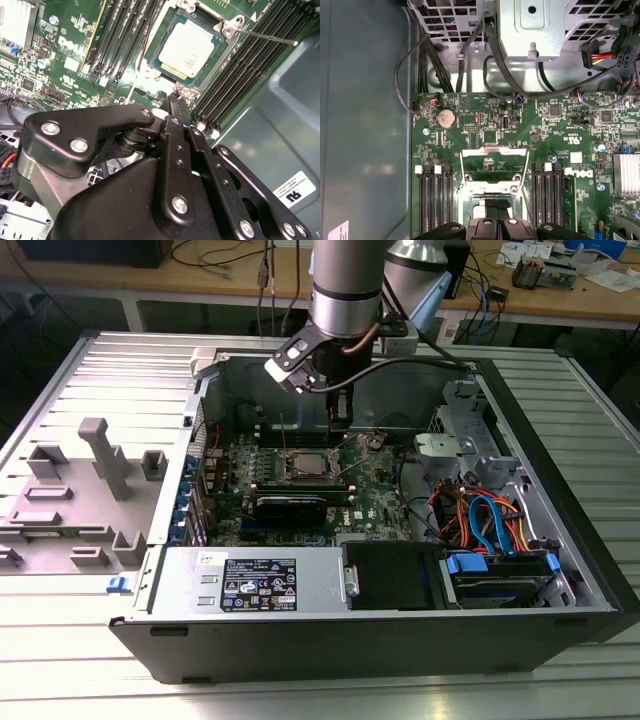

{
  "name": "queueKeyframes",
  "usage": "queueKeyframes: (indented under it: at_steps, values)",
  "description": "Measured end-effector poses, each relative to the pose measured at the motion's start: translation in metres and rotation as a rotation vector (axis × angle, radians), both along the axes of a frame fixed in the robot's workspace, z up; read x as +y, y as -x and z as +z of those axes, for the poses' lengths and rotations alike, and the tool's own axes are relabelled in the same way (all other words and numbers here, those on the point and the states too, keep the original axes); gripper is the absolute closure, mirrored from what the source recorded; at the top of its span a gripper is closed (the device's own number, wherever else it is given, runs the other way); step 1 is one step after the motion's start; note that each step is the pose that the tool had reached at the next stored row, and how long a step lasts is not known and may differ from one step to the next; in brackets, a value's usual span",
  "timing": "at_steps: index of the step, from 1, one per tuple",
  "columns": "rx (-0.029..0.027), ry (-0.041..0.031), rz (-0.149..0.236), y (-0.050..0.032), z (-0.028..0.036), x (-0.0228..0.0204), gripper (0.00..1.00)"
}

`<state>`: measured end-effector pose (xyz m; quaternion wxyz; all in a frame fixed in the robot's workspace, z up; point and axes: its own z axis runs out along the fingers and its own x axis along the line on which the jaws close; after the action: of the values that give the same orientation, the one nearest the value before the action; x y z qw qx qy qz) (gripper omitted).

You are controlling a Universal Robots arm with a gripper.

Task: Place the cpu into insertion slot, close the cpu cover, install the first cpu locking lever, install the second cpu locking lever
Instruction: 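Close the cpu cover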

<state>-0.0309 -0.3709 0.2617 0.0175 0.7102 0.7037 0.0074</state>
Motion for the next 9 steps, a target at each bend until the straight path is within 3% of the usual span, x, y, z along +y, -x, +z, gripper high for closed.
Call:
queueKeyframes:
  at_steps: [9]
  values:
    - [0.0002, 0.0000, 0.000, -0.0028, 0.0000, 0.0000, 0.89]
